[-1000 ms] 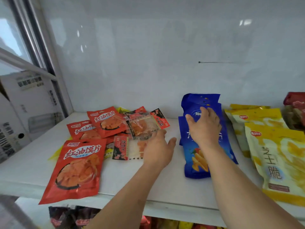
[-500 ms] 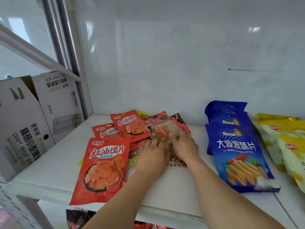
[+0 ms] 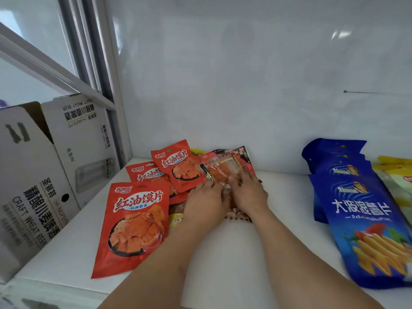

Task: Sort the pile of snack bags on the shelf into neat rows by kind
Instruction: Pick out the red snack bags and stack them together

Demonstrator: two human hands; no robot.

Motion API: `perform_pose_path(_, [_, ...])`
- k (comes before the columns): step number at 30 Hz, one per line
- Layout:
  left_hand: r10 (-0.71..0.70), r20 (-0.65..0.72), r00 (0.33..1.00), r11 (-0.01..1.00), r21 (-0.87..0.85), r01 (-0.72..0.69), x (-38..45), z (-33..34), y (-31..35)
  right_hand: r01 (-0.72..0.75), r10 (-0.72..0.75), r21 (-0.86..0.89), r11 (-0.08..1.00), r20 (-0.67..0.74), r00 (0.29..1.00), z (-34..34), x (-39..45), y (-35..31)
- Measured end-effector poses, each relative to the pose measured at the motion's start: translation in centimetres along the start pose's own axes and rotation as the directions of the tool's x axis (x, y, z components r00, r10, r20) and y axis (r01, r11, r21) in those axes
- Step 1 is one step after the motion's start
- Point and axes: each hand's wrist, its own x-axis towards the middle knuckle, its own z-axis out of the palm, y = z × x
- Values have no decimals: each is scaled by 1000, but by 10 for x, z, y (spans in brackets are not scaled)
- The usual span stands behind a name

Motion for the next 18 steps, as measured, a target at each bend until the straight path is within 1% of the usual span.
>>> perform_pose_path(6, [-71,-60,996,997,-27,69,10,-11,-17,23,-24,14,1000,21,999,13,8,-19])
perform_pose_path(8, [-102,-79,992,993,-61,97,12,-15,-17,18,-18,12,1000,-27,999,12,7,-22])
perform_pose_path(10, [-126,-113,986,989,-95,116,12,-19,-16,36,-40,-34,999,-130,991,10,5,-26])
perform_pose_path(14, [-177,-185,967,977,-152,150,6,-37,-18,171,-199,-115,979,-313,929,7,4,-43])
perform_pose_path(16, [-203,-250,947,973,-161,166,-1,-48,-23,283,-304,-113,953,-302,903,8,6,-57])
perform_pose_path(18, [-247,-289,925,967,-139,215,-11,-58,-30,426,-429,-55,903,-190,883,12,10,-75])
